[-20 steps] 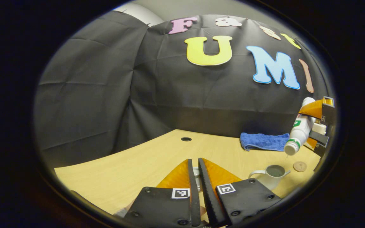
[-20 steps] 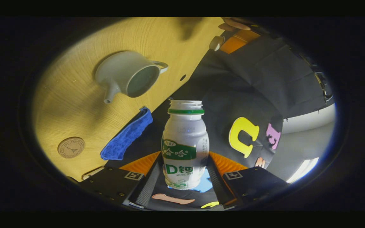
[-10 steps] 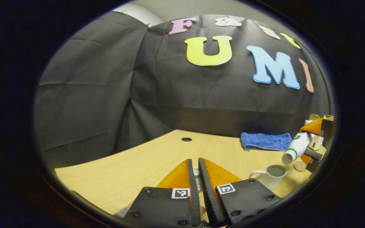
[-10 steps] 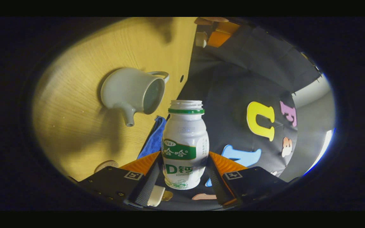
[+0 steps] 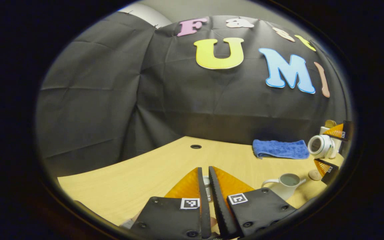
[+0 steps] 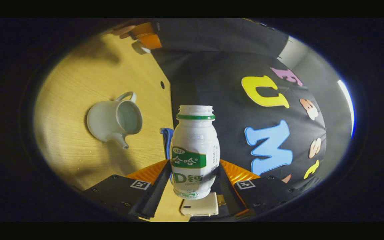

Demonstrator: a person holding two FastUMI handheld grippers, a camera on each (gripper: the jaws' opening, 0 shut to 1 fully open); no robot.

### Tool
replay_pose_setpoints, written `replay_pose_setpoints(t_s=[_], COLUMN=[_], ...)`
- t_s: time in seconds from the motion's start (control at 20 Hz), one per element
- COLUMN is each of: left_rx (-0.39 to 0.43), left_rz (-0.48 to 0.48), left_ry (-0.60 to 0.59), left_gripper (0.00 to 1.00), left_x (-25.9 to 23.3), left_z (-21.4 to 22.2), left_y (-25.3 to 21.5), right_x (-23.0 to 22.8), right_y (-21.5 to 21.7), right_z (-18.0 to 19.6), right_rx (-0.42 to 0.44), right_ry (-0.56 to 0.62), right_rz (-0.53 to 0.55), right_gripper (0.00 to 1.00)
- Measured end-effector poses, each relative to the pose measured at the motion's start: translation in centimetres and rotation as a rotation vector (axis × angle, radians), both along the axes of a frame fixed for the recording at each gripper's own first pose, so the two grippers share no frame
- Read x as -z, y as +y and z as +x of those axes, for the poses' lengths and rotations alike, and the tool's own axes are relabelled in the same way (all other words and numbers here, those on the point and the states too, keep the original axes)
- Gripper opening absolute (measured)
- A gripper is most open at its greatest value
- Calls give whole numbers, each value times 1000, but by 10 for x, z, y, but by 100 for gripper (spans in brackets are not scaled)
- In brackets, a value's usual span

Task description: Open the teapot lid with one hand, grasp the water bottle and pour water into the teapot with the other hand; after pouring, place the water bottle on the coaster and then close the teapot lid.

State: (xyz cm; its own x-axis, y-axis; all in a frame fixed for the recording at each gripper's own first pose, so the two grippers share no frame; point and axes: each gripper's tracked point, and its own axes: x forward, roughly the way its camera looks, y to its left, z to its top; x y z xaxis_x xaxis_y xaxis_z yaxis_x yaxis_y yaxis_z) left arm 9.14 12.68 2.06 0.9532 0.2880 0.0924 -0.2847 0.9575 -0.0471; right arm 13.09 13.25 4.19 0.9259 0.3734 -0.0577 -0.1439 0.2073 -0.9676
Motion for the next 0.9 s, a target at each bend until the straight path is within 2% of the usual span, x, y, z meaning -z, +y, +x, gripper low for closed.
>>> replay_pose_setpoints(t_s=[0.15, 0.3, 0.55, 0.75, 0.8, 0.9], left_rx=[3, 17, 169, 225, 238, 261], left_rz=[0, -3, -40, -14, -6, 5], left_ry=[3, 4, -46, -60, -56, -44], left_gripper=[17, 17, 18, 17, 6, 17], left_x=[1, 1, -8, -13, -13, -12], left_z=[1, 1, 2, 8, 10, 16], left_y=[0, -3, -42, -67, -74, -91], right_x=[-2, -5, -7, -12, -12, -10], right_y=[-11, -27, -48, -63, -66, -76], right_z=[4, 8, 2, -5, -5, -5], right_rx=[37, 81, 124, 134, 136, 145], right_ry=[90, 132, 232, 304, 324, 348], right_rz=[174, 294, 507, 650, 676, 730], right_gripper=[78, 78, 78, 78, 78, 78])
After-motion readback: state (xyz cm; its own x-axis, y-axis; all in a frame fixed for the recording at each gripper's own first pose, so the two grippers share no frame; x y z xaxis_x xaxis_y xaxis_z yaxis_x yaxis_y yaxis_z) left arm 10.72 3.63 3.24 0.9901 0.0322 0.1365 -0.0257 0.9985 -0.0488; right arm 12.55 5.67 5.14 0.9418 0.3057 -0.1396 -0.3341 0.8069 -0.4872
